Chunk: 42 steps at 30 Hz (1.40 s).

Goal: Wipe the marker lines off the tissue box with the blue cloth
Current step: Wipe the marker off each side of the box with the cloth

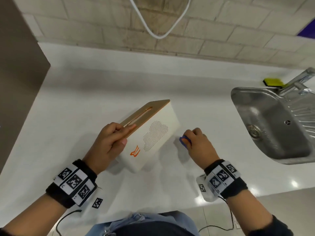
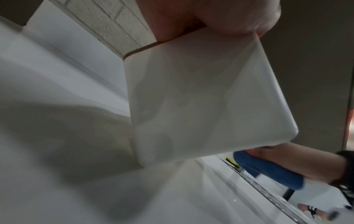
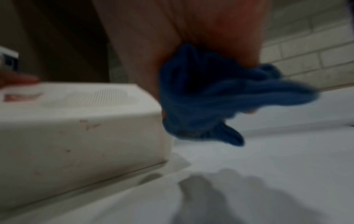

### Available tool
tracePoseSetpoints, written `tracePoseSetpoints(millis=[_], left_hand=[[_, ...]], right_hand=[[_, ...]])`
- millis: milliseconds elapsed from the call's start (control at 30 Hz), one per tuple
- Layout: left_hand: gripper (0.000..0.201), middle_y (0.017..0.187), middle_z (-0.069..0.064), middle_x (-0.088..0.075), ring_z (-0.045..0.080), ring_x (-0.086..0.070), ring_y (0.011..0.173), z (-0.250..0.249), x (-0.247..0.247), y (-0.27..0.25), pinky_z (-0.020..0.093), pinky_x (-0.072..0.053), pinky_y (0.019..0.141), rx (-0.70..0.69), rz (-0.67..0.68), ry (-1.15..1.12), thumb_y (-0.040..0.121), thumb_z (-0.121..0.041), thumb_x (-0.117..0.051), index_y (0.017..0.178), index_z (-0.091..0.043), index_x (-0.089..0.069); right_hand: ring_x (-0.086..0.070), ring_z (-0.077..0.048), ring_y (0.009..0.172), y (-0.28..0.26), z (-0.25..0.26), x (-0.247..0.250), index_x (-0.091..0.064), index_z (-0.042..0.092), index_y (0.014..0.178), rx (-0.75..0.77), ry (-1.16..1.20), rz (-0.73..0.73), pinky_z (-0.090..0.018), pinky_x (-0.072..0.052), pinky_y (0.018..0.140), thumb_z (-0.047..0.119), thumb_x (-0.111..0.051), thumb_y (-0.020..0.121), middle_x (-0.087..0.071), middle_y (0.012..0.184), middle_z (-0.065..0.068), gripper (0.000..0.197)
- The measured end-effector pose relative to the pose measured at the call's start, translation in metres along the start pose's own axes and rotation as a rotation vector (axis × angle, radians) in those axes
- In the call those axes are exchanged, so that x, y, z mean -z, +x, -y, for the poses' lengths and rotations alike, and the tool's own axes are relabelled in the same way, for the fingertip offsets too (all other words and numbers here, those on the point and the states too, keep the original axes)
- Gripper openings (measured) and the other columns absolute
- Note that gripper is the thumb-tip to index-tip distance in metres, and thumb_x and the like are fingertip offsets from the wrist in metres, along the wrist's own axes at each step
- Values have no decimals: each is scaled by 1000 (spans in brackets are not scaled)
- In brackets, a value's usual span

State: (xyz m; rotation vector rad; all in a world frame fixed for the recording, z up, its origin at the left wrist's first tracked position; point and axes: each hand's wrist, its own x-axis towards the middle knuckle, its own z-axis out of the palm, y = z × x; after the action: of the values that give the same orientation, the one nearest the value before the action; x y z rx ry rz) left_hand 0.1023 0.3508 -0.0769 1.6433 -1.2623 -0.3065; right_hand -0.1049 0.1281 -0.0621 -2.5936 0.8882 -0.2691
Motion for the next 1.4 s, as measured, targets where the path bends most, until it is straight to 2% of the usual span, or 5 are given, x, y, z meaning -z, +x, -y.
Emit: tracePoseSetpoints(millis=[233,367,933,1133,1400], left_hand=[[50,95,12,-47,26,-49,92,0,4,4,31,-39,87,20,34,25,94,-49,-31,135,-25,-44],[67,94,13,-46,22,-49,88,-2,6,4,21,-39,81,53,53,-14,90,-65,-20,135,-21,-46],[63,93,10,-46,21,-45,90,-9,2,0,16,-31,91,-27,63,107,92,-60,-24,133,-16,-46],[71,98,0,-40,17,-38,97,-16,5,-2,13,-27,94,18,157,195,79,-76,-32,137,-35,-34],[59,105,9,-51,20,-45,94,-6,8,-7,28,-42,82,-358,455,745,86,-61,-38,137,-31,-39]], right_hand=[[-48,-24,104,-26,99,12,-51,22,111,368,307,-64,-33,-42,91,44,-41,92,-50,114,-10,30],[-44,-23,104,-32,136,-27,-51,21,110,488,241,-34,-34,-37,92,41,-36,94,-45,119,-5,29],[-53,-23,76,-61,78,-26,-55,19,91,506,-97,210,-36,-47,65,37,-38,90,-60,96,-2,25],[-56,-15,82,-67,39,2,-55,22,91,99,252,195,-31,-46,73,42,-39,93,-58,92,0,25],[-55,8,62,-48,21,19,-53,17,85,-220,617,81,-3,-42,58,24,-50,94,-58,78,3,12]])
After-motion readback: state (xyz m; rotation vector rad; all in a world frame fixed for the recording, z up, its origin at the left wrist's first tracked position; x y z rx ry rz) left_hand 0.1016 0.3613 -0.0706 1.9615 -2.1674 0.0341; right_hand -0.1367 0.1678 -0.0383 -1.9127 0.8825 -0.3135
